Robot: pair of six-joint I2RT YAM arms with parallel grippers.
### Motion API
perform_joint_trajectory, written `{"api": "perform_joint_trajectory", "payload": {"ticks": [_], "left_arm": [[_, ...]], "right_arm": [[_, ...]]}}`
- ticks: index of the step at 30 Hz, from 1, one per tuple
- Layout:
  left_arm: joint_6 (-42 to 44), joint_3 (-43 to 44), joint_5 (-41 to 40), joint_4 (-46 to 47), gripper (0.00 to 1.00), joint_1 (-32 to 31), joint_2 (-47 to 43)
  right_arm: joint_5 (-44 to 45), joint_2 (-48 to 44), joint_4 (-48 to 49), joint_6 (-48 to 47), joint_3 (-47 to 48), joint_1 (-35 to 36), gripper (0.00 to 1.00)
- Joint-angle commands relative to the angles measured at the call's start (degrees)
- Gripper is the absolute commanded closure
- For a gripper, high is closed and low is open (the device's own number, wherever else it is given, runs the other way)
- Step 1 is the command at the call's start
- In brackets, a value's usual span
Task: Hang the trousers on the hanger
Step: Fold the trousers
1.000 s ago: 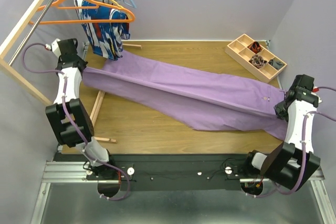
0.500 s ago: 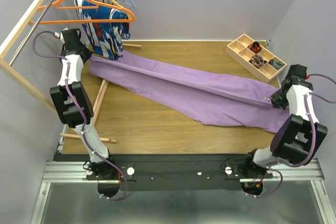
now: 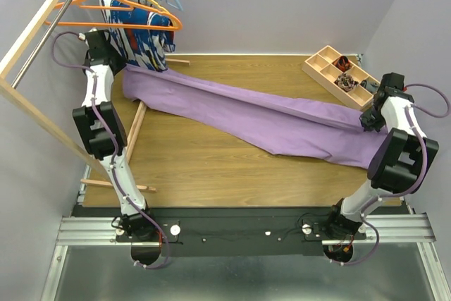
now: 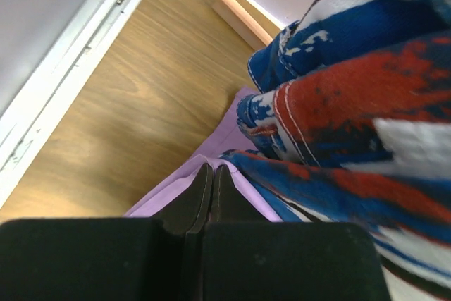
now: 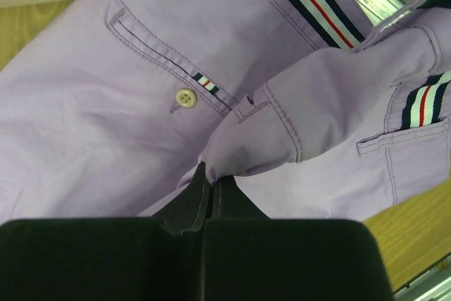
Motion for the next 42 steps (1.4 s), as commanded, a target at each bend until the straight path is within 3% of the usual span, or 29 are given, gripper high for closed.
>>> {"api": "perform_joint_trajectory", "payload": {"ticks": [1,30,32,33,35,36,37,38,39,40,42], "left_arm": [[1.6,4.6,-6.1,5.4,1.0,2.5,3.1],[-1.0,15.7,1.0,12.5,1.0,0.1,16.0],[-1.3,15.8,0.8,12.3,0.9,0.2,16.3],[-1.6,15.7,0.8,12.0,0.75,0.1,16.4],[-1.7,15.5,0.7,11.5,0.64,0.1,16.4],[-1.6,15.0,0.5,11.2,0.54,0.0,16.2],[-1.6,13.9,0.0,11.0,0.51,0.0,15.8],[-1.4,13.3,-0.1,10.7,0.48,-0.1,15.5],[-1.3,12.7,-0.2,10.4,0.43,0.0,15.3],[-0.6,11.3,-0.3,10.3,0.42,0.1,14.6],[-0.2,9.7,-0.2,10.2,0.37,0.0,13.9]], "right_arm": [[10.3,4.2,3.4,-4.0,5.5,-1.4,0.99],[8.5,14.4,3.3,-3.0,14.4,2.7,0.94],[7.5,14.5,3.3,-2.9,14.8,2.7,0.91],[7.1,14.6,3.3,-2.8,15.1,2.8,0.88],[5.7,14.4,3.3,-2.6,15.5,2.9,0.73],[5.5,14.1,3.4,-2.7,15.7,3.1,0.65],[4.8,13.9,3.4,-2.9,15.8,3.3,0.53],[4.5,13.7,3.4,-3.1,16.0,3.4,0.49],[4.2,13.7,3.4,-3.4,16.3,3.5,0.18],[3.7,13.5,3.4,-3.7,16.4,3.8,0.0],[3.3,13.1,3.5,-4.3,16.7,4.1,0.0]]}}
